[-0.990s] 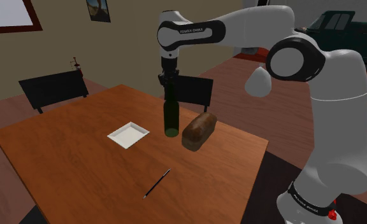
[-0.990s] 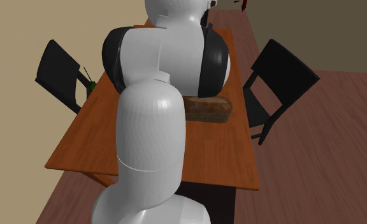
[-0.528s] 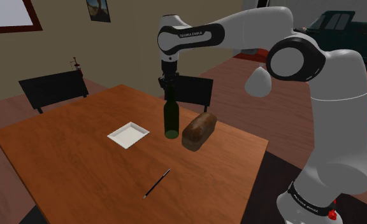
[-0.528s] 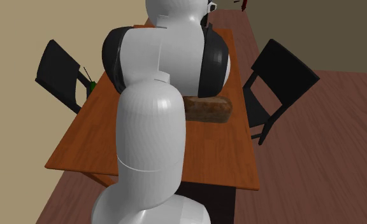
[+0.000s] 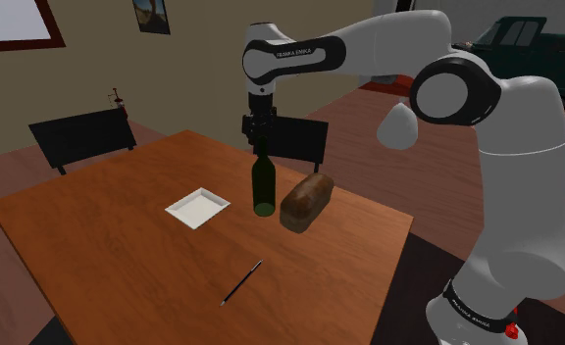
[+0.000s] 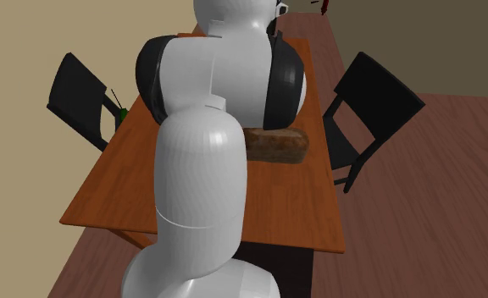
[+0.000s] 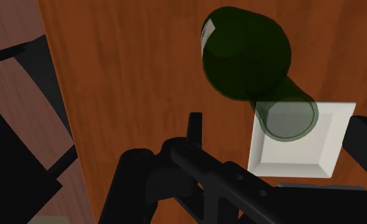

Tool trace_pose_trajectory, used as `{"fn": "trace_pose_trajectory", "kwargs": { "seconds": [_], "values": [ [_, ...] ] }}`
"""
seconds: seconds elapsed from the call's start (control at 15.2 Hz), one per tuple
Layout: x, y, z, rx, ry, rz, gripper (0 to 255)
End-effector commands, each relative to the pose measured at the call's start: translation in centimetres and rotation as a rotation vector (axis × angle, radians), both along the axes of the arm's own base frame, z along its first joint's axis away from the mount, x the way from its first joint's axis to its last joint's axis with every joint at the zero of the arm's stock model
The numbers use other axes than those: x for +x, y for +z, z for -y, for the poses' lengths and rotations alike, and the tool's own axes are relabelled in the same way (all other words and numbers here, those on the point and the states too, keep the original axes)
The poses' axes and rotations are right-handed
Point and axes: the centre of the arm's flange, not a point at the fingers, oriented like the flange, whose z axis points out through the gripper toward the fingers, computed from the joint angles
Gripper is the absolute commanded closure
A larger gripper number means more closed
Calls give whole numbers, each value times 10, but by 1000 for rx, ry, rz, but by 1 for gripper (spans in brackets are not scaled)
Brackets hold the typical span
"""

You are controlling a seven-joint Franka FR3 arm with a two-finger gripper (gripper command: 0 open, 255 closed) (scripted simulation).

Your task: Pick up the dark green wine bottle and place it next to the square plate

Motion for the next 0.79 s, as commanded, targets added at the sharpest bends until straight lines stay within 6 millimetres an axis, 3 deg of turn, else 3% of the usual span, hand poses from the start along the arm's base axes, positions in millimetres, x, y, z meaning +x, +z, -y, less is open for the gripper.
{"fn": "trace_pose_trajectory", "kwargs": {
  "seconds": [0.0,0.2,0.73],
  "values": [
    [0,13,0,0,0,0,0],
    [-1,50,1,0,0,0,0],
    [-1,50,1,0,0,0,0]
  ]
}}
